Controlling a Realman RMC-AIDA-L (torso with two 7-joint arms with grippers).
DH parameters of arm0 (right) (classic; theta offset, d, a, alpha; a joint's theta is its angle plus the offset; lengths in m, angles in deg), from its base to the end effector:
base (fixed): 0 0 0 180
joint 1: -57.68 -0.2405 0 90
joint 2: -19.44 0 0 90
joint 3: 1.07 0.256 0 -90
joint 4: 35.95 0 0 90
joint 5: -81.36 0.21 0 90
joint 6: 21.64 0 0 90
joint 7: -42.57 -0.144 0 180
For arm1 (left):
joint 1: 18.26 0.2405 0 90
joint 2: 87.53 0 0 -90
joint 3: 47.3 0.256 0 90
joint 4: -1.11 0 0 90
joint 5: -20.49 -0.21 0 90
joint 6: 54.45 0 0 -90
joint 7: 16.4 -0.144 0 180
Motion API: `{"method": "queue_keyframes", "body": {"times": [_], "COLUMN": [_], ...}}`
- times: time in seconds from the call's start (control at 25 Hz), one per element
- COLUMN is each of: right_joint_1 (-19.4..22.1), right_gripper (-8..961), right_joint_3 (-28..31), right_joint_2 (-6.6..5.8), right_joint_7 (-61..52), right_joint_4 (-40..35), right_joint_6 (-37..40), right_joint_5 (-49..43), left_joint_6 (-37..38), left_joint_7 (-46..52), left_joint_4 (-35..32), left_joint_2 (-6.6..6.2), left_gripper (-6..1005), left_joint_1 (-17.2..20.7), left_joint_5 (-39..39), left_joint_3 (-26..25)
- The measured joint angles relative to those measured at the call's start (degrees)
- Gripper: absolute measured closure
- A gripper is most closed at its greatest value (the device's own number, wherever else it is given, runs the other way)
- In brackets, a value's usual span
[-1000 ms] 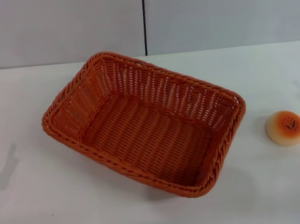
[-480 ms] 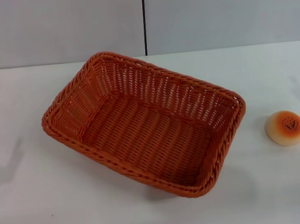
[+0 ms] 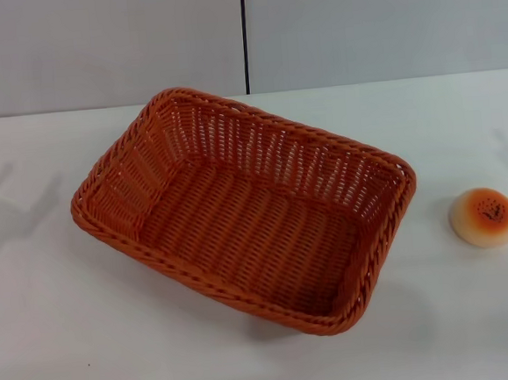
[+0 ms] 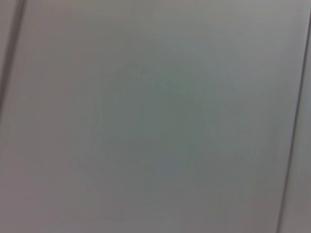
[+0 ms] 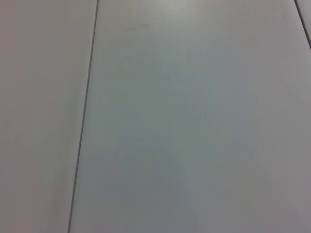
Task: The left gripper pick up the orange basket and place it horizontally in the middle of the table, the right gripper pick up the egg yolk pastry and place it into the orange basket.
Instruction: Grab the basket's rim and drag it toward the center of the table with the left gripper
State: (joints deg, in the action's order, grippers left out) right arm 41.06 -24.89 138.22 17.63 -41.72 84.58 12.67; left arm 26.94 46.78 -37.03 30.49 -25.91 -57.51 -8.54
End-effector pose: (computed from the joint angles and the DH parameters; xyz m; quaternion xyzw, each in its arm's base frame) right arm 0.3155 0.2454 0.0465 -0.6700 0.0781 0.4869 0.5549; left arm -0.3588 0.2628 0.0808 -0.7819 -0.2574 -0.3511 0.4462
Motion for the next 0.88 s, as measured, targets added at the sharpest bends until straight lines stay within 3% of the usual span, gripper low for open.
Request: {"method": "queue_keyframes", "body": {"times": [0.08,0.16,0.2,0.24,0.36,0.4,0.44,0.48,0.52,0.6,0.88], "right_joint_1": [0.07,0.09,0.13,0.13,0.39,0.61,0.61,0.82,0.82,1.03,1.22], "right_gripper": [239,239,239,239,239,240,240,240,240,240,240], "right_joint_3": [0.04,0.06,0.37,0.37,1.29,1.57,1.57,1.84,1.84,2.15,2.39], "right_joint_2": [0.09,0.11,0.12,0.12,0.11,0.11,0.11,0.15,0.15,0.19,0.26], "right_joint_7": [-0.02,-0.02,-0.02,-0.02,-0.02,-0.02,-0.02,-0.02,-0.02,-0.02,-0.02], "right_joint_4": [0.08,0.15,0.23,0.23,0.31,0.40,0.40,0.51,0.51,0.61,0.67], "right_joint_6": [-0.23,-0.22,0.19,0.19,0.66,0.76,0.76,0.78,0.78,0.81,1.45], "right_joint_5": [0.05,0.06,0.07,0.07,0.09,0.11,0.11,0.12,0.12,0.14,0.25], "left_joint_6": [-1.91,-4.73,-5.79,-5.79,-5.37,-3.81,-3.81,-1.26,-1.26,4.14,9.60], "left_joint_7": [3.62,12.26,20.18,20.18,32.76,41.39,41.39,48.82,48.82,57.60,66.35], "left_joint_4": [-3.48,-13.27,-21.17,-21.17,-33.17,-40.47,-40.47,-46.70,-46.70,-53.24,-56.64], "left_joint_2": [0.02,0.07,0.04,0.04,-0.03,-0.01,-0.01,-0.02,-0.02,0.08,0.21], "left_gripper": [172,173,173,173,174,174,174,175,175,175,177], "left_joint_1": [-0.11,-0.30,-0.76,-0.76,-2.29,-3.70,-3.70,-5.30,-5.30,-7.79,-10.36], "left_joint_5": [-1.82,-7.07,-12.40,-12.40,-21.71,-28.55,-28.55,-34.83,-34.83,-43.13,-50.38], "left_joint_3": [1.39,3.74,5.17,5.17,5.99,6.41,6.41,7.19,7.19,8.02,10.66]}}
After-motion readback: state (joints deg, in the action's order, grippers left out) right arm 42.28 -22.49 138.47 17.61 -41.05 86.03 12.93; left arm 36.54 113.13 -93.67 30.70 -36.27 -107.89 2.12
